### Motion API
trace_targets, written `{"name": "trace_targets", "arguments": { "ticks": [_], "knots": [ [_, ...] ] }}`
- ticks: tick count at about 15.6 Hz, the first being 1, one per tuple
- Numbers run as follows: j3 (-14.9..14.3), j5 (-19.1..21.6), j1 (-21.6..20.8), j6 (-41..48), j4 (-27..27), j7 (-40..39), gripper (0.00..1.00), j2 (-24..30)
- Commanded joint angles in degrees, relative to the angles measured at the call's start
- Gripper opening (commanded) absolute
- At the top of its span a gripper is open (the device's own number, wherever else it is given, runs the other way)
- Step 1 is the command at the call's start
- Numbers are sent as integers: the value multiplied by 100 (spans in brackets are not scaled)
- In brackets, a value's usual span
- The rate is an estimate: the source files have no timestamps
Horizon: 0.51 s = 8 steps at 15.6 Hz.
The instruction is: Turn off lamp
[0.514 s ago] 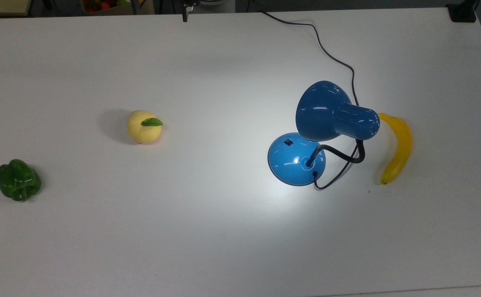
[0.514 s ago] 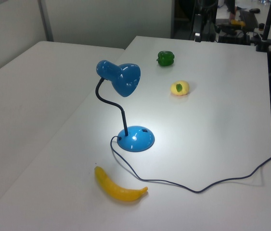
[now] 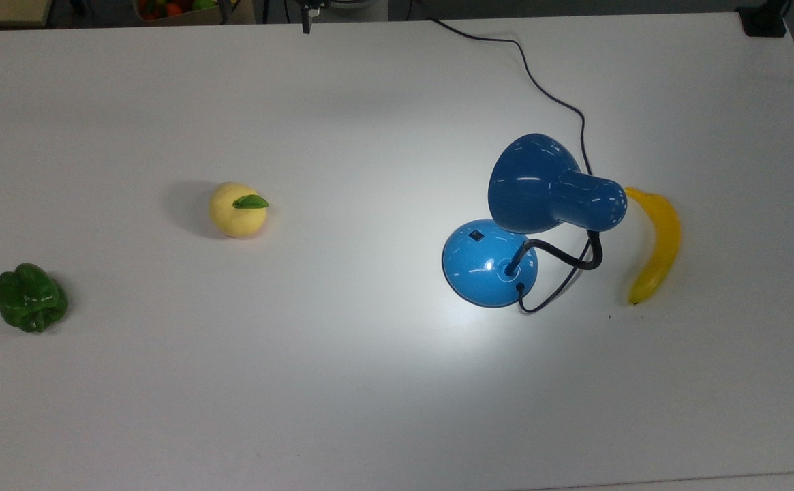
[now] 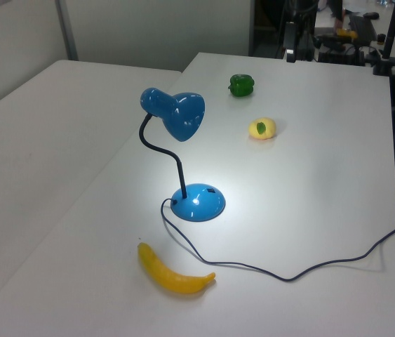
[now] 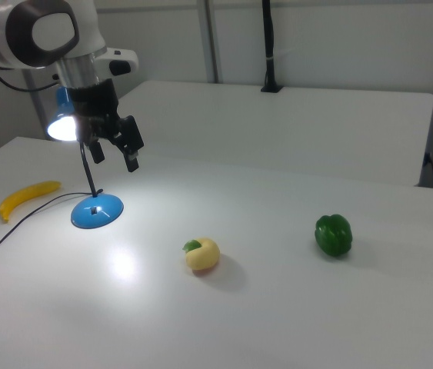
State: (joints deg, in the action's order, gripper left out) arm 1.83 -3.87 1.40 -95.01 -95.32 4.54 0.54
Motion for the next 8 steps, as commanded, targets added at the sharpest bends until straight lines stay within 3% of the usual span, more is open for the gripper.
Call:
{"name": "trace_targets", "arguments": {
  "ticks": [1, 6, 7, 8],
  "knots": [
    [-16, 17, -17, 141, 13, -146, 100, 16],
    [-16, 17, -8, 141, 13, -146, 100, 16],
    [-16, 17, 1, 141, 13, -155, 96, 16],
    [-16, 17, 1, 132, 13, -190, 84, 8]
  ]
}}
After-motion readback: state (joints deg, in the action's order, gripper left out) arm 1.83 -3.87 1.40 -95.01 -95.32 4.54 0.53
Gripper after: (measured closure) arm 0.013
